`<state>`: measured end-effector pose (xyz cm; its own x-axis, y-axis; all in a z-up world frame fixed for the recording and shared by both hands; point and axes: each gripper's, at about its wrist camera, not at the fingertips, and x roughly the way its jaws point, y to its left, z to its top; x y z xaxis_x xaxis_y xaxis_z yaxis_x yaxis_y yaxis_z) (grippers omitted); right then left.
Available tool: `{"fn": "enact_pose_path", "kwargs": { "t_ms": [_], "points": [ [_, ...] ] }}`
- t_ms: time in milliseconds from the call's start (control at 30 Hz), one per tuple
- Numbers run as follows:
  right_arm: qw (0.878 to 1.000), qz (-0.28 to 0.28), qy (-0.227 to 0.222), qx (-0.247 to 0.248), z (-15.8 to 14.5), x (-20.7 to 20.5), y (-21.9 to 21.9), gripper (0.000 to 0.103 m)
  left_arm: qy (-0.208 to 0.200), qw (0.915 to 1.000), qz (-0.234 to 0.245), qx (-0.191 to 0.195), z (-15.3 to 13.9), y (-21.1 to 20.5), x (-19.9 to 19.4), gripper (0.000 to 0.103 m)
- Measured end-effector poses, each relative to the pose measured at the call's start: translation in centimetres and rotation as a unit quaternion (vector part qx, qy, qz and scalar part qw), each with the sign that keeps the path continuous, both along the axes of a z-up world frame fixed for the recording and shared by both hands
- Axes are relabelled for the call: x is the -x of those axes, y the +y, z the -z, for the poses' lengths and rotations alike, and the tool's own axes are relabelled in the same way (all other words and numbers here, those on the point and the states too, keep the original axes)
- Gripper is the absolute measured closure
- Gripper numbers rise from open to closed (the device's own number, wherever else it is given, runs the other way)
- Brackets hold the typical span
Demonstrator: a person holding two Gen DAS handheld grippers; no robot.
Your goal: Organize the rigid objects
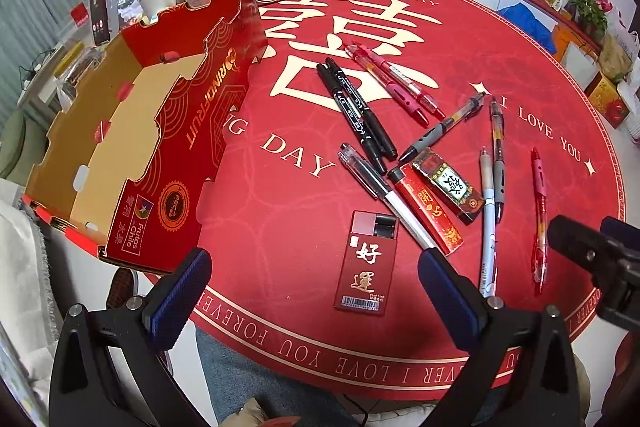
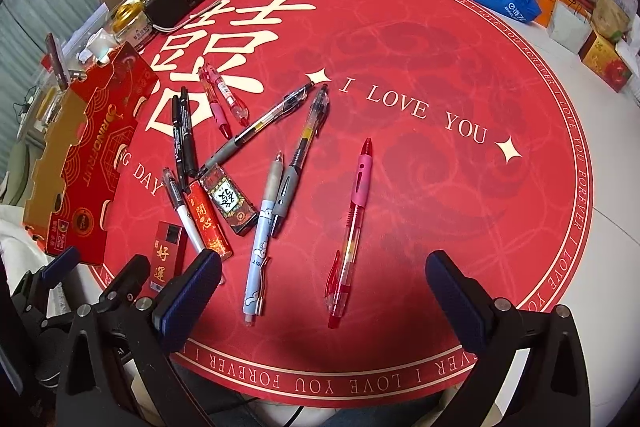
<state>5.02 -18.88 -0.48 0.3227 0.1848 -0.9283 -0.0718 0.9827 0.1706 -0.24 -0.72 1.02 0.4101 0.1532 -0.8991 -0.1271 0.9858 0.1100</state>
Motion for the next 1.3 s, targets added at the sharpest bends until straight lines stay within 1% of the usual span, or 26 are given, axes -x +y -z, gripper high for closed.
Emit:
{"fn": "enact_pose_path", "kwargs": {
  "t_ms": [267,633,1300],
  "points": [
    [1.0,-0.018,-0.002,0.005,-0.1,0.2,1.1,0.0,0.0,1.0,-0.002,-0.001,0.0,0.0,0.0,0.0],
    [1.0,-0.017,0.004,0.022,0.2,0.2,1.2,0.0,0.007,1.0,-0.004,-0.001,0.4,0.1,0.2,0.0],
    [0.999,-0.016,0.016,0.023,0.9,0.0,1.1,0.0,0.019,0.9998,-0.004,-0.007,1.2,0.4,0.1,0.0]
  ]
}}
